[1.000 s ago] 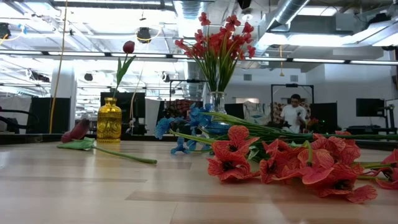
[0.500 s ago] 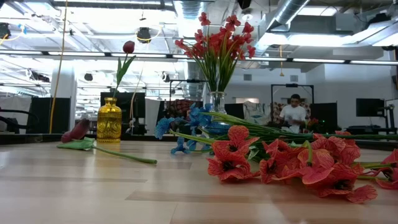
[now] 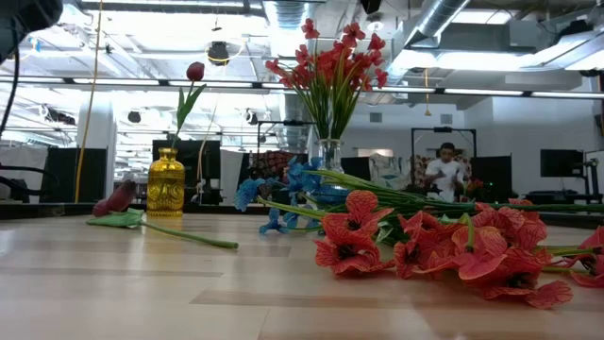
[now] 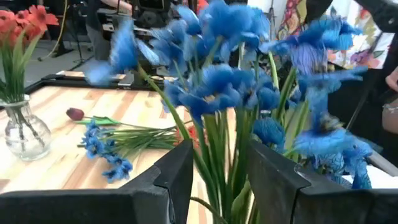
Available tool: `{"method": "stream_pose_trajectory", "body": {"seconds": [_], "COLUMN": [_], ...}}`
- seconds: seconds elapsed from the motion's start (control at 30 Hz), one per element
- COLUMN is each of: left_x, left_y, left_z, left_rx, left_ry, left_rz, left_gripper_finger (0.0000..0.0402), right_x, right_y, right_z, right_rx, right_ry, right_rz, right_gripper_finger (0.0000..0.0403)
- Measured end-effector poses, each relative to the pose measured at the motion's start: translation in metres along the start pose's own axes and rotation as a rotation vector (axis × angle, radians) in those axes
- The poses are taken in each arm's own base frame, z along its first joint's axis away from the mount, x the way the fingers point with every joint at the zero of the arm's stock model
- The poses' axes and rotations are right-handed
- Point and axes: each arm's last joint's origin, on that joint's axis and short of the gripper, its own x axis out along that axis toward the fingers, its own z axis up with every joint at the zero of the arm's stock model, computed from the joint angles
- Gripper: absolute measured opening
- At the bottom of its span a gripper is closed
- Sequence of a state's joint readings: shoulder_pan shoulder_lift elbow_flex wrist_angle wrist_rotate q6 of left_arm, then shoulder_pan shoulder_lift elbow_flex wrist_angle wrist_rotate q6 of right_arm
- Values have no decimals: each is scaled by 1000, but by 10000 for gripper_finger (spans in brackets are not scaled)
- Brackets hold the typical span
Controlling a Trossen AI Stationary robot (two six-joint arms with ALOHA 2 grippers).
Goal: Sort flowers into vase by color
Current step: Put the left blue flowers into the green vase, then put the right red flower into the yellow vase
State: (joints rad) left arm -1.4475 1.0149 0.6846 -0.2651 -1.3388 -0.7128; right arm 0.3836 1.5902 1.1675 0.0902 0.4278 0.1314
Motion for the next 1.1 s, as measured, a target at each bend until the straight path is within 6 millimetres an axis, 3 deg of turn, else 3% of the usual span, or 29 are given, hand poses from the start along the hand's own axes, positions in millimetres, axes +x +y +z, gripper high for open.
{"method": "stream_pose_trajectory", "body": {"seconds": [0.9,1.1], "left_x": [-26,-28], "left_y": [73,85], "left_z": [49,60], "left_rx": [-95,-57], "left_ry": [-26,-109], "left_rz": [-90,44], "left_gripper_finger": [132,132], "right_x": [1,0], "right_y": [0,0], "right_z": [1,1], "right_rx": [7,8], "right_ry": [-11,-13], "right_rz": [1,1], "right_gripper_finger": [276,276]}}
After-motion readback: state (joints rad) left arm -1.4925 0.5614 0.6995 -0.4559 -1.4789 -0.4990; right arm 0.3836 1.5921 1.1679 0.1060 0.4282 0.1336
